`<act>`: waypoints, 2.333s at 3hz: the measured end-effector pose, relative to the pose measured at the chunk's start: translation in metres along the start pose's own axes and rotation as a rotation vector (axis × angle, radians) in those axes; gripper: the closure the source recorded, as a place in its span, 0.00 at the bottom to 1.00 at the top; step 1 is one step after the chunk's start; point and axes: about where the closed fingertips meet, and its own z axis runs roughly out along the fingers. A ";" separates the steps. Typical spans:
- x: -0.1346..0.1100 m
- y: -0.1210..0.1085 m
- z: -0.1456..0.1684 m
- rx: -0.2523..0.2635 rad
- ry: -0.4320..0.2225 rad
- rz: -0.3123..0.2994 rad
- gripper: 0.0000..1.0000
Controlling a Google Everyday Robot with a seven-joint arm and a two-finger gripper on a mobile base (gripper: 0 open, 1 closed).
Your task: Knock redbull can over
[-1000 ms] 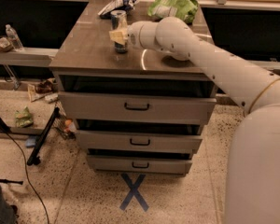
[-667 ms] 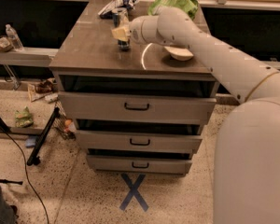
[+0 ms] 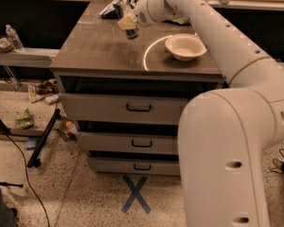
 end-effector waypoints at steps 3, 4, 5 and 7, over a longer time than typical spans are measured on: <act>0.066 0.054 -0.032 -0.304 0.426 -0.272 1.00; 0.079 0.057 -0.042 -0.337 0.528 -0.355 1.00; 0.085 0.061 -0.041 -0.359 0.572 -0.387 0.74; 0.084 0.062 -0.033 -0.353 0.567 -0.396 0.27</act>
Offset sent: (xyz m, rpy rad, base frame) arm -0.0855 -0.0379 -0.0505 -0.5054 0.3325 0.4296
